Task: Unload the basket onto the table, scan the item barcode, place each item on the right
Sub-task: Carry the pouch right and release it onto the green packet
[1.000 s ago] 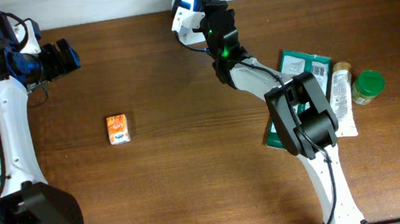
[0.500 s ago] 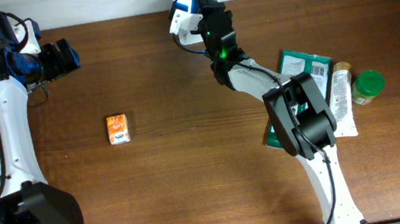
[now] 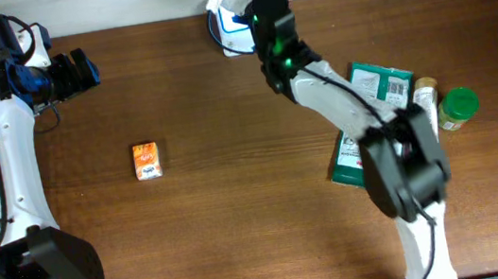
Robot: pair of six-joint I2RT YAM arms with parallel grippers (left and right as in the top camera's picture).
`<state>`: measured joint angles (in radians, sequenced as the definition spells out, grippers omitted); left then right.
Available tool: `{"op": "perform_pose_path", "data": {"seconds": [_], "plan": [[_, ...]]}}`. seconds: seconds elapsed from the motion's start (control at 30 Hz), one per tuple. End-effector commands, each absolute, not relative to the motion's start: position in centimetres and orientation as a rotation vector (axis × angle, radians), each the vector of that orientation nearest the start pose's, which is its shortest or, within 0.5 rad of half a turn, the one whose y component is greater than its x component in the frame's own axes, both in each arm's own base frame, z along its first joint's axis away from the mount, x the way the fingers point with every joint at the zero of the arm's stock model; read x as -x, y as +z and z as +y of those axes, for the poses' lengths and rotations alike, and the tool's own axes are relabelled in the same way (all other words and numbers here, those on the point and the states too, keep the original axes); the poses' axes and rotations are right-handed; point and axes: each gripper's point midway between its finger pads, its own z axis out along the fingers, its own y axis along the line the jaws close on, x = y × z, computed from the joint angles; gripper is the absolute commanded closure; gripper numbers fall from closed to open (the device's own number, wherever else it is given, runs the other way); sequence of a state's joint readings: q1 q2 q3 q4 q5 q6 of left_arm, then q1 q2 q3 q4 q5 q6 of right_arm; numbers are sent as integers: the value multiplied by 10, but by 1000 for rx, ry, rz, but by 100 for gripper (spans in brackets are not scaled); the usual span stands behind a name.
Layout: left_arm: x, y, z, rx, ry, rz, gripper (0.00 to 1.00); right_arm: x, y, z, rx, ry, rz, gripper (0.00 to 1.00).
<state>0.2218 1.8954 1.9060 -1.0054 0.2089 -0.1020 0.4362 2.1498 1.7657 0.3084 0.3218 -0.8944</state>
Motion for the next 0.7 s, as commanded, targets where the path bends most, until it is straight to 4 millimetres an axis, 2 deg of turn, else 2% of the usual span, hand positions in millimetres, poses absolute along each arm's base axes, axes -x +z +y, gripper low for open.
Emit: {"op": "perform_pose_path", "data": {"seconds": [0.0,0.13,0.27,0.43,0.5,0.57,0.67], "plan": [[-477,217,71,344,-230,2539,1,-572,330,235,686,-309,1566,96],[-477,217,71,344,-230,2539,1,-531,326,211,461,-66,1846,96],[-476,217,71,344,-230,2539,1,-478,306,159,159,46,2156,96],[-476,217,71,344,-230,2539,1,-421,252,79,-198,-41,2511,96],[-476,217,71,344,-230,2539,1,-396,222,43,-330,-129,2674,96],[-476,217,71,344,-230,2539,1,-382,199,22,-405,-153,2786,96],[-476,217,71,344,-230,2539,1,-373,160,-4,-519,-164,2883,96]]}}
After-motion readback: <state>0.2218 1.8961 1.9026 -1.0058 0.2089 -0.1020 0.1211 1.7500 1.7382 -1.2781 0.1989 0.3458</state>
